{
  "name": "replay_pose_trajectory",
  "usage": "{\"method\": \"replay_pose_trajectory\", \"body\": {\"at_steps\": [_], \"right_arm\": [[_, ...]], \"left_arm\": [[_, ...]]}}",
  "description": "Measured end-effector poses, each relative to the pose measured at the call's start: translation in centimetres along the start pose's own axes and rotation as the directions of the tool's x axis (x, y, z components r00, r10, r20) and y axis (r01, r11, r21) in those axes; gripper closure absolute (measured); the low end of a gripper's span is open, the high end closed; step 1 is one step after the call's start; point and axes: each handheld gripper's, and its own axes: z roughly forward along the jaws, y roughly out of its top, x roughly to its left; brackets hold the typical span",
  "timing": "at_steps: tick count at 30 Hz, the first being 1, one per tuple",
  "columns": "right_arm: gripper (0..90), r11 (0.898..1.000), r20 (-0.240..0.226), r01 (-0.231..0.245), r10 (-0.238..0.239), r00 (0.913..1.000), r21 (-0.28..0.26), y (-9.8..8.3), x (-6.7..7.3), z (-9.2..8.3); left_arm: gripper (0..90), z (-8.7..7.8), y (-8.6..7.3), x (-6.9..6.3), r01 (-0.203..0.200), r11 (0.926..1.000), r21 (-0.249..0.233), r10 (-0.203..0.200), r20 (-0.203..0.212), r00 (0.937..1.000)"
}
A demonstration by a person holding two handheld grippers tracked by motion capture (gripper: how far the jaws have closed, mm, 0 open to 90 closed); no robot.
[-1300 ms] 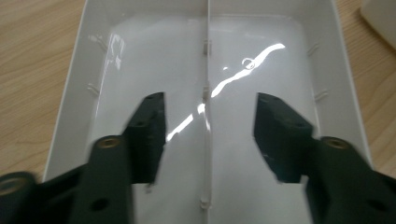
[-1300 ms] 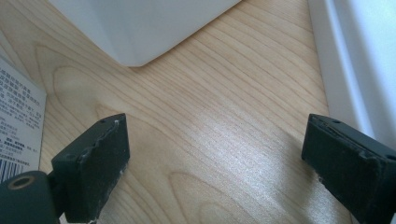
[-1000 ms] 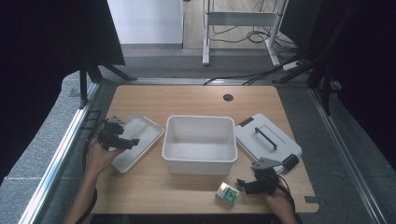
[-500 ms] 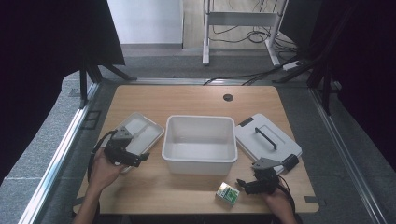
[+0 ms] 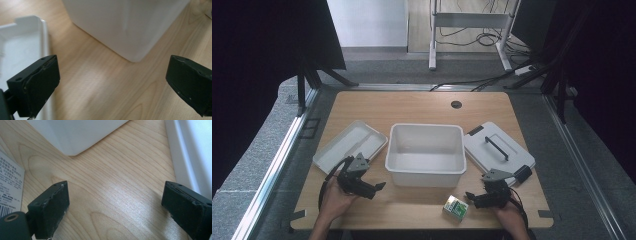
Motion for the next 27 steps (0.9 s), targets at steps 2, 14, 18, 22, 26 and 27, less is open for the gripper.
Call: {"method": "replay_pose_trajectory", "body": {"at_steps": [2, 14, 18, 22, 26, 27], "right_arm": [[7.5, 1.0, 0.0, 0.0, 0.0, 1.0, 0.0, 0.0, 0.0, 0.0], [7.5, 1.0, 0.0, 0.0, 0.0, 1.0, 0.0, 0.0, 0.0, 0.0], [7.5, 1.0, 0.0, 0.0, 0.0, 1.0, 0.0, 0.0, 0.0, 0.0], [7.6, 1.0, -0.001, 0.0, 0.0, 1.0, 0.001, 0.0, 0.0, 0.0], [6.4, 1.0, 0.0, -0.006, 0.006, 1.0, 0.0, 0.0, 0.0, 0.0], [5.1, 1.0, -0.003, -0.009, 0.009, 1.0, 0.002, -0.1, 0.0, -0.1]], "left_arm": [[0.0, 0.6, -0.5, -0.6, 0.003, 1.0, -0.003, -0.003, 0.012, 0.9999], [0.0, 3.8, -2.2, -2.3, 0.009, 0.9992, 0.04, -0.01, 0.04, 0.9992], [0.0, 4.7, -2.6, -2.4, 0.001, 0.9964, 0.085, -0.005, 0.052, 0.9986], [0.0, 4.7, -2.6, -2.4, 0.003, 0.9962, 0.087, -0.008, 0.057, 0.9983], [0.0, 4.7, -2.6, -2.4, 0.003, 0.9962, 0.087, -0.008, 0.057, 0.9983], [0.0, 4.7, -2.6, -2.4, 0.003, 0.9962, 0.087, -0.008, 0.057, 0.9983]]}}
